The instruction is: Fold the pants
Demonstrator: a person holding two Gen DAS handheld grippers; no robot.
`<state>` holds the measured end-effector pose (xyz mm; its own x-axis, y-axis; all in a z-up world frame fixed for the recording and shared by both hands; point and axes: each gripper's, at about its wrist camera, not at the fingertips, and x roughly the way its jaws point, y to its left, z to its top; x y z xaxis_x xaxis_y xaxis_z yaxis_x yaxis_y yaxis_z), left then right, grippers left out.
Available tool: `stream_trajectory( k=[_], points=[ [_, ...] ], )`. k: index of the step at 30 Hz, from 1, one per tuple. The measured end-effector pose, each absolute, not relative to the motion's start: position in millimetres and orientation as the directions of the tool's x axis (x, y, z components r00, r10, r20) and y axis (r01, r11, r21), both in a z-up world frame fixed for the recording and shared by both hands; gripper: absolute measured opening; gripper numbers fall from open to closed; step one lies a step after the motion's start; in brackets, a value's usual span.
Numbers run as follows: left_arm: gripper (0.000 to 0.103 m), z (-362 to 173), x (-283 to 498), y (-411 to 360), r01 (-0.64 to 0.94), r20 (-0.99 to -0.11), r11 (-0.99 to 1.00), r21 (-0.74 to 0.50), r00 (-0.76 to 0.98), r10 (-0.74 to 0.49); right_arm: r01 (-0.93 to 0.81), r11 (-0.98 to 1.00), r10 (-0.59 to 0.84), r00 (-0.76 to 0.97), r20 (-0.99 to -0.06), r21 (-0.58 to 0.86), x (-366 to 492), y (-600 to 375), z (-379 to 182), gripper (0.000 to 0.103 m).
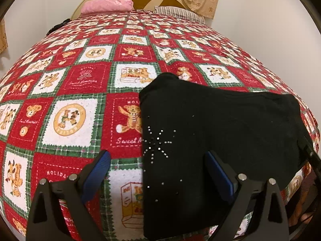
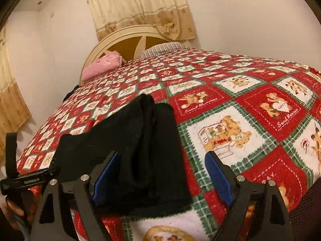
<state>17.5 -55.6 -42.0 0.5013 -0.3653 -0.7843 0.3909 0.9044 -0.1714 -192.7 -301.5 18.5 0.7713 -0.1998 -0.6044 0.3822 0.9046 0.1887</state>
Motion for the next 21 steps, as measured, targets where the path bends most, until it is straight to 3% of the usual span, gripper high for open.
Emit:
stream_trajectory(
  k=[1,2,3,5,13,16,18,19,21],
  points=[
    [0.098,-42.0,17.6,-55.4,0.39,-0.784,0.904,-0.173,0.501,-0.366,0.363,0.913,-0.182,0.769,-0.614,0.185,-192.3,-297.6,18.2,0.084],
    [0.098,-41.9,17.5,-54.9,0.391,-0.783,0.903,-0.176,0.501,-0.369,0.335,0.922,-0.147,0.765,-0.626,0.192,-191.6,-292.1,17.1,0.072],
    [0.098,-41.9,17.6,-53.9,0.393,-0.781,0.901,-0.182,0.499,-0.375,0.338,0.927,-0.164,0.755,-0.634,0.163,-192.4,-287.1,16.9,0.071],
    [0.098,-42.3,17.9,-50.5,0.399,-0.775,0.894,-0.203,0.493,-0.396,0.307,0.943,-0.161,0.757,-0.633,0.128,-193.4,-281.8,17.7,0.054],
    [0.097,-39.5,16.9,-50.0,0.401,-0.771,0.874,-0.274,0.452,-0.449,0.31,0.942,-0.168,0.767,-0.619,0.128,-192.9,-279.6,13.6,0.049],
    [0.082,-38.3,11.1,-56.4,0.413,-0.773,0.871,-0.265,0.449,-0.448,0.312,0.94,-0.162,0.77,-0.618,0.141,-192.0,-280.9,13.3,0.049],
    [0.06,-36.5,8.7,-58.8,0.431,-0.768,0.855,-0.287,0.43,-0.475,0.315,0.938,-0.164,0.77,-0.617,0.144,-191.7,-280.7,13.2,0.049],
    [0.057,-35.7,8.3,-59.0,0.427,-0.768,0.858,-0.284,0.435,-0.471,0.317,0.938,-0.168,0.769,-0.617,0.141,-191.7,-280.1,13.6,0.049],
    [0.037,-35.9,9.1,-59.2,0.423,-0.771,0.866,-0.269,0.444,-0.456,0.323,0.937,-0.175,0.767,-0.618,0.135,-190.7,-278.7,13.8,0.049]
  ],
)
